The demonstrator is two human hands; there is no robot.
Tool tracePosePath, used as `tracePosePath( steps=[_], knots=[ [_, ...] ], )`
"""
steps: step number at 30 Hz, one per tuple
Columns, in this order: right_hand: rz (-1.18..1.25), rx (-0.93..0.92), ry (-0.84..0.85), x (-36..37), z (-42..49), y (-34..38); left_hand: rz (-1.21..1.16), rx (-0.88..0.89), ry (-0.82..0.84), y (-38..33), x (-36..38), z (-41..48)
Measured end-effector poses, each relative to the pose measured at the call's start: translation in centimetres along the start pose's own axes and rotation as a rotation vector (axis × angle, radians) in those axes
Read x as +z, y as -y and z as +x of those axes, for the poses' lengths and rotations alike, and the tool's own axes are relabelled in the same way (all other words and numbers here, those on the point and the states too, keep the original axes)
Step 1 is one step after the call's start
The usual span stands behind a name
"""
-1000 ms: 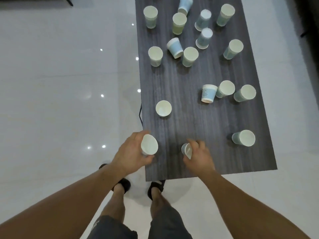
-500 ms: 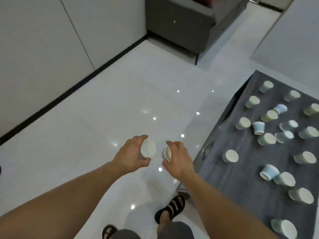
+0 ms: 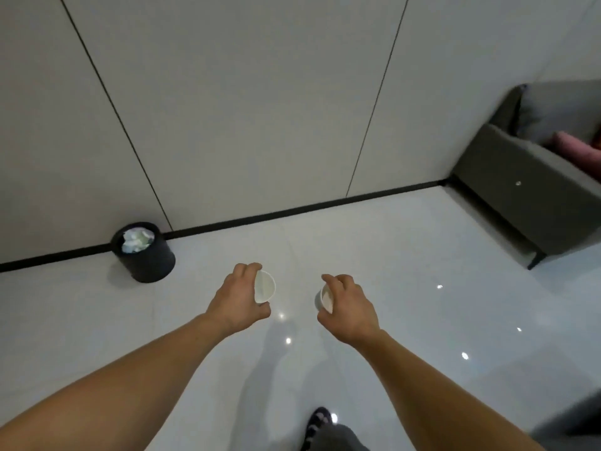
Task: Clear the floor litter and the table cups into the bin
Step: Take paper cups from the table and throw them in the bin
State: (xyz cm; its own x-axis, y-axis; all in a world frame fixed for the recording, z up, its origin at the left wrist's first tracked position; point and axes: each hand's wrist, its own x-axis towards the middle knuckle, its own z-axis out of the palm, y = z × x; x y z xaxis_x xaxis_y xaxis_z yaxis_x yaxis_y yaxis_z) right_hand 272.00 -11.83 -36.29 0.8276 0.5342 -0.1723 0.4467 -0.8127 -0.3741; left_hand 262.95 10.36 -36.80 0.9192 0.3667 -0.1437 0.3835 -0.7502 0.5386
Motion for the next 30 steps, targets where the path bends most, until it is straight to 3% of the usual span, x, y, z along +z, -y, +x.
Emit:
tracePosePath(
  steps=[7,17,24,30],
  knots=[
    [-0.037,-0.162,0.044,0.5,12.7,6.1,0.003,-0.122,-0.141,5.8,-6.5,7.5],
    [-0.084,-0.43,0.163,1.5,30.5,18.1,-0.075,-0.433,-0.304,16.3,-14.4,14.0],
    [-0.135,-0.573,0.284,8.0,39.6,30.0,-0.137,-0.605,-0.411,28.9,-18.6,17.3],
    [-0.102,-0.538,0.346,14.4,45.8,39.2,-0.126,-0.619,-0.379,40.5,-23.0,22.8]
  ],
)
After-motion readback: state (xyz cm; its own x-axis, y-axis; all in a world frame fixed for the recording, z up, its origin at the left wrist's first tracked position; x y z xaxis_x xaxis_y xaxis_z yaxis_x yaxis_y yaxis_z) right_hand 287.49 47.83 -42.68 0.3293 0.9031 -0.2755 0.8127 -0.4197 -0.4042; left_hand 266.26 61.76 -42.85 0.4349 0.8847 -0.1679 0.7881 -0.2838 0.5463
